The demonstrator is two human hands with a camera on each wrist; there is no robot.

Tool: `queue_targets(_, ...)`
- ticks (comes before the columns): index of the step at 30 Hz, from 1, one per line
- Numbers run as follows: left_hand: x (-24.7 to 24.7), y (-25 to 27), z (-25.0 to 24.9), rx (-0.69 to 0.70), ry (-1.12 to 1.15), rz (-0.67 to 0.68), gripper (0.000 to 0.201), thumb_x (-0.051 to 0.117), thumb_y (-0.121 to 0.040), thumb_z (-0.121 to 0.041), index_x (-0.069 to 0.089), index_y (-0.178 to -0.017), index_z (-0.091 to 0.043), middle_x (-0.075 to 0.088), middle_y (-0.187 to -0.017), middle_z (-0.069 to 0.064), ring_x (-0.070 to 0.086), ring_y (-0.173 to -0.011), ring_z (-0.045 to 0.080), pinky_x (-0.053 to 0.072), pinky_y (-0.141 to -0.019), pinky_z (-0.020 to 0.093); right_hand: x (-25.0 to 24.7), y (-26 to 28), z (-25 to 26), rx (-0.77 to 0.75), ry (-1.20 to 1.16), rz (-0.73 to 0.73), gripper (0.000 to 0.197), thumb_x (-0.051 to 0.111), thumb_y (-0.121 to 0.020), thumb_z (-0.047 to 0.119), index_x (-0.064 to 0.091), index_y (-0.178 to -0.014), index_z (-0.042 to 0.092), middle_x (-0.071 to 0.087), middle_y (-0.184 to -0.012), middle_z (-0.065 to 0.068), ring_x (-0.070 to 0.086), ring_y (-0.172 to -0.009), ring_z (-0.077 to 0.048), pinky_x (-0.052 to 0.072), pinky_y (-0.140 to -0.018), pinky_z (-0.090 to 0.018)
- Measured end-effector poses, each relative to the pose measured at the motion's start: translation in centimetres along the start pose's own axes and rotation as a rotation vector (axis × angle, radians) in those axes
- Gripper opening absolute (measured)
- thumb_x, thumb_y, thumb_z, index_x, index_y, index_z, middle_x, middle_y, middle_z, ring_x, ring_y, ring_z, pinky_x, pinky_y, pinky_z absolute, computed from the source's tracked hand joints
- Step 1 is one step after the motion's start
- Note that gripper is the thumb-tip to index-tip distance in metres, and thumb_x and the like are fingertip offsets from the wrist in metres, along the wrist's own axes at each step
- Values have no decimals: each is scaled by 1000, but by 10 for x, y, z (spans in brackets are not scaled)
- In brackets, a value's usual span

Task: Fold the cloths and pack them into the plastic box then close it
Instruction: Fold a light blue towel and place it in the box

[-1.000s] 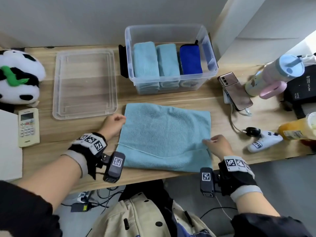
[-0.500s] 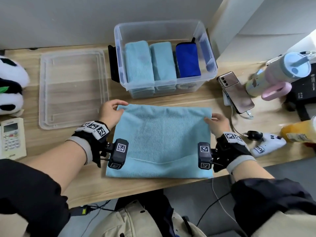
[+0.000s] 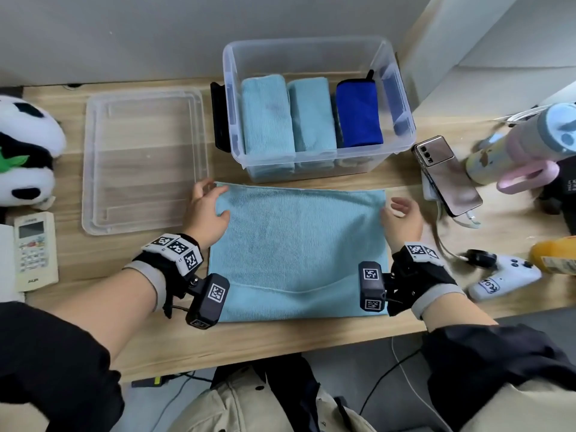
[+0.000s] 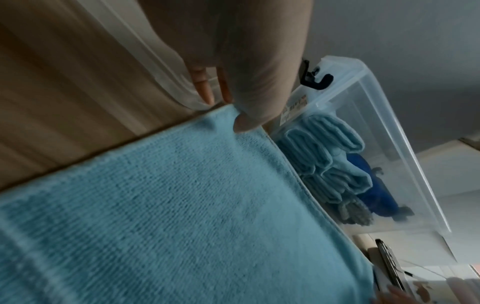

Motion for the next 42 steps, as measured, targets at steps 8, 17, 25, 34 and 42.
queue_targets(8, -13, 32, 14, 40, 15, -124, 22, 63, -75, 0, 68, -91, -15, 48, -101, 7, 52, -90, 23, 43, -91, 30, -15, 28, -12, -42, 108, 425, 19, 59, -87, 1, 63, -75, 16, 63, -73, 2, 58, -52, 7, 42, -53, -4)
queue_targets(17, 10, 74, 23, -123, 24, 377, 20, 79, -70, -32, 68, -80, -19, 65, -78, -6, 58, -74, 9, 44, -72, 23, -39, 55, -35, -2, 474, 555, 18, 72, -78, 13, 67, -95, 17, 63, -90, 0, 57, -85, -16, 41, -65, -22)
queue_targets(25, 6, 78, 24, -76, -277, 563, 24, 74, -70, -11, 69, -91, -20, 67, -108, 0, 62, -97, 14, 47, -89, 23, -35, 74, -32, -322, 964, 527, 28, 64, -73, 18, 63, -101, 26, 61, -105, 1, 46, -107, -23, 42, -89, -36)
queue_targets(34, 1, 87, 27, -52, -401, 527, 16, 77, -69, -20, 64, -61, -25, 63, -78, -7, 61, -77, 11, 47, -69, 21, -42, 71, -36, -224, 974, 450, 21, 67, -80, 30, 65, -98, 19, 64, -105, -6, 53, -104, -27, 42, -84, -34)
queue_targets(42, -27, 62, 6, -193, 224, 316, 8, 62, -88, -17, 57, -85, -12, 59, -82, 1, 54, -74, 15, 43, -56, 19, -51, 49, -20, -122, 381, 361, 12, 60, -89, 14, 57, -99, 9, 59, -88, -11, 54, -81, -22, 39, -61, -22)
Point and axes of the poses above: each hand's wrist, its own y-axis away from the middle knuckle, its own x-axis out of the palm, z = x × y, the point moved 3 cm from there along -y, towards the middle knuckle
